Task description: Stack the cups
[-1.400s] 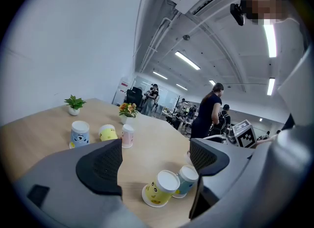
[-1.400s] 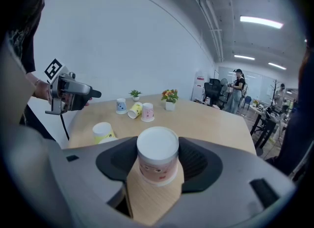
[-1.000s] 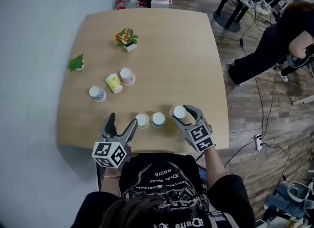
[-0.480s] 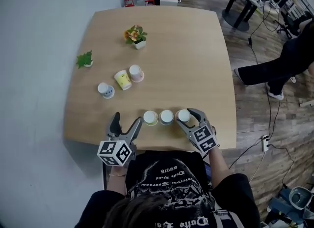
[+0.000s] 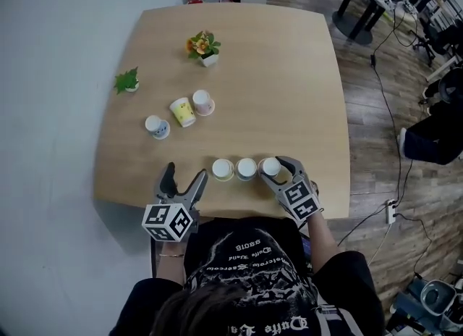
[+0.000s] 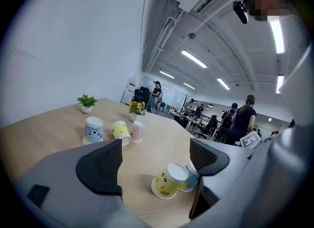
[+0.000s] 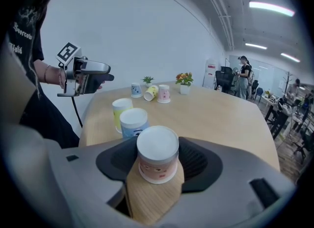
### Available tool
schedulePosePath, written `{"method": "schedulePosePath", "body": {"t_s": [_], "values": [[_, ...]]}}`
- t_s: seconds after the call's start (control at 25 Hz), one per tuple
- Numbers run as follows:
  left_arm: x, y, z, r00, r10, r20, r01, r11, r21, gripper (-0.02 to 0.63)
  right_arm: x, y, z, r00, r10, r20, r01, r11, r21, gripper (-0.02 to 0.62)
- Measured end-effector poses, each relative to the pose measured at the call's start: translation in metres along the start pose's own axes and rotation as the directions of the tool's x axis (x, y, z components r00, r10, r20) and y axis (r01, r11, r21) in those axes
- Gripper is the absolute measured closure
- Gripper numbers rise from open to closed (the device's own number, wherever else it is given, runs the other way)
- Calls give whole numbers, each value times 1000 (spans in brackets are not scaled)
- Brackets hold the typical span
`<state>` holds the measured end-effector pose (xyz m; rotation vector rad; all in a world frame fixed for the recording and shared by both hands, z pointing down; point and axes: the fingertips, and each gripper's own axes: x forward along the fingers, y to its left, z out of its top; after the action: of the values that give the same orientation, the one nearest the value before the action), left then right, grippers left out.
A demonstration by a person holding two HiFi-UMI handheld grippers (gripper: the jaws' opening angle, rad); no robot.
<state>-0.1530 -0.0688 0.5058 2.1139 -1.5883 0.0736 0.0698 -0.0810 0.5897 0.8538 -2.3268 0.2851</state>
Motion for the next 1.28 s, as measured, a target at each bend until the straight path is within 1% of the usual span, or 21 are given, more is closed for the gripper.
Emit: {"method": "schedulePosePath", "body": {"t_s": [0.2,0.24,0.28,0.32,0.56,0.68,0.76,0.84,0.96,1.04,1.16,1.28], "values": [[2,3,-2,1000,5,-5,-5,1000,-8,166,1,1,0,1000,24,0,-24,1000,-1,324],[2,3,-2,1000,4,-6,-4,1000,-11,166,1,2,-1,999,36,1,-36,999,1,297],[3,4,-2,1000,3,-7,-3,1000,-13,166,1,4,-1,999,49,3,-49,999,3,253],[4,4,-3,1000,2,-9,-2,1000,-16,165,2,5,-1,998,57,8,-57,998,7,233],[9,7,-6,1000,1,-23,-2,1000,-20,165,-8,6,4,997,51,55,-54,997,54,230],[14,11,-6,1000,12,-29,-13,1000,-21,165,-15,5,7,997,20,70,-26,996,84,230],[19,23,-8,998,51,-47,-51,999,-7,166,-18,6,10,996,8,94,-21,990,139,230],[26,40,-9,992,107,-68,-105,994,26,165,-26,4,15,992,-16,124,-8,981,192,230],[35,69,1,980,182,-82,-175,981,86,166,-41,-4,22,986,-75,152,40,974,223,231],[40,89,13,972,219,-81,-210,972,108,166,-48,-7,26,982,-101,163,60,970,237,231],[48,125,29,957,281,-78,-272,956,109,166,-54,-9,30,974,-140,177,88,958,272,231],[62,160,31,936,335,-107,-328,941,82,166,-57,-13,23,970,-181,162,127,946,299,232]]}}
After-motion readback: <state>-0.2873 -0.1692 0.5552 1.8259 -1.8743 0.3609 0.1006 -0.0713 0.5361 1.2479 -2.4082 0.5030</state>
